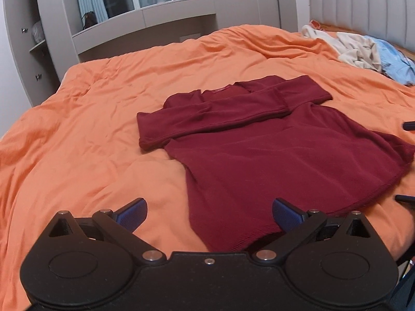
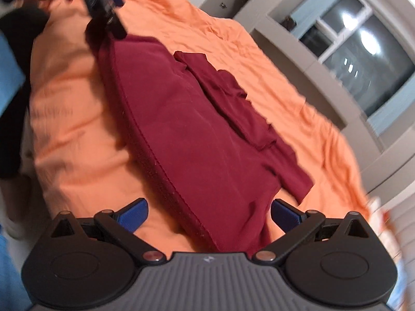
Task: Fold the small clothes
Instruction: 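Grasp the sweater hem with the right gripper and lift it toward the collar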
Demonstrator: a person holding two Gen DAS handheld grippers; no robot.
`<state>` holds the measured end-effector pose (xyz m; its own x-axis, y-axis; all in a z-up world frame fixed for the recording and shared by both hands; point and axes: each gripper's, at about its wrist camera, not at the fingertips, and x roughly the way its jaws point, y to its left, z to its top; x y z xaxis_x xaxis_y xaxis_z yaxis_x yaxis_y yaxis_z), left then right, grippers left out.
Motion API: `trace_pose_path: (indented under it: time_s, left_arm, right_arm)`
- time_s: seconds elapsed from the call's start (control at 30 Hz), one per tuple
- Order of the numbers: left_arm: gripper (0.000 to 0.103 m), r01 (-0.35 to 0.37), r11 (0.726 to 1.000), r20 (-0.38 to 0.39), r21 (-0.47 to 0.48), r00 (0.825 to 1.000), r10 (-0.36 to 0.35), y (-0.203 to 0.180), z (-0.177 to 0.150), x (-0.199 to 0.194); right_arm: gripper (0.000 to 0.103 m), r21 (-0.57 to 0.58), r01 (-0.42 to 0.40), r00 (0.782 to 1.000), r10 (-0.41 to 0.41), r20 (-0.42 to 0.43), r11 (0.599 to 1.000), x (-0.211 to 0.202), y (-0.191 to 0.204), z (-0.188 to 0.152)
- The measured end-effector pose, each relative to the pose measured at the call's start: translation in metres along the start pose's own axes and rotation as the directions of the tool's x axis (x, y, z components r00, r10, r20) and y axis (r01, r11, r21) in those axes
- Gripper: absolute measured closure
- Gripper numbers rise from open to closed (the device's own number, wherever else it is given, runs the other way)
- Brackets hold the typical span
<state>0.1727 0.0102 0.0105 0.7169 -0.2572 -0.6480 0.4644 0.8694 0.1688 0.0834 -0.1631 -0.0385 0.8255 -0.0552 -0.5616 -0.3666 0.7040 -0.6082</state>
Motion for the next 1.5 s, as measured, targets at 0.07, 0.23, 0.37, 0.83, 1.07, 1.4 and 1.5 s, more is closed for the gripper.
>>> trace_pose_path:
  time_s: [0.07,0.23,0.37,0.83,1.07,1.4,1.5]
  left_arm:
    - [0.0,0.005,1.0,0.002,0.007,1.0,-0.005,-0.004,0.001,-0.004]
    - [0.0,0.035,0.998,0.018,0.043,0.999,-0.036,-0.016,-0.001,-0.018]
    - [0.0,0.042,0.991,0.022,0.123,0.999,-0.046,-0.031,-0.006,-0.022]
    - [0.003,-0.095,0.856,0.062,0.509,0.995,0.074,-0.098,-0.027,0.0]
    - [0.01,-0.118,0.819,0.074,0.561,0.993,0.093,-0.087,-0.039,-0.009]
    - [0.027,-0.166,0.763,0.088,0.624,0.986,0.143,-0.072,-0.044,-0.018]
    - [0.057,-0.156,0.75,0.079,0.643,0.987,0.137,-0.071,-0.042,-0.014]
  right_arm:
    - [0.004,-0.037,0.052,0.998,-0.051,0.023,0.998,0.005,0.011,0.0]
    - [0.034,0.021,0.007,0.998,-0.008,0.056,1.0,0.007,0.005,0.005]
    - [0.086,0.052,-0.043,0.997,0.04,0.059,0.998,0.007,-0.005,0.006]
    - [0.095,0.441,-0.207,0.977,0.16,0.14,0.874,0.008,-0.096,0.016]
    - [0.094,0.355,-0.216,0.976,0.195,0.096,0.91,0.006,-0.066,0.004]
    - [0.094,0.382,-0.224,0.975,0.199,0.102,0.897,0.006,-0.062,0.001]
    - [0.094,0.389,-0.222,0.975,0.195,0.107,0.894,0.006,-0.065,0.004]
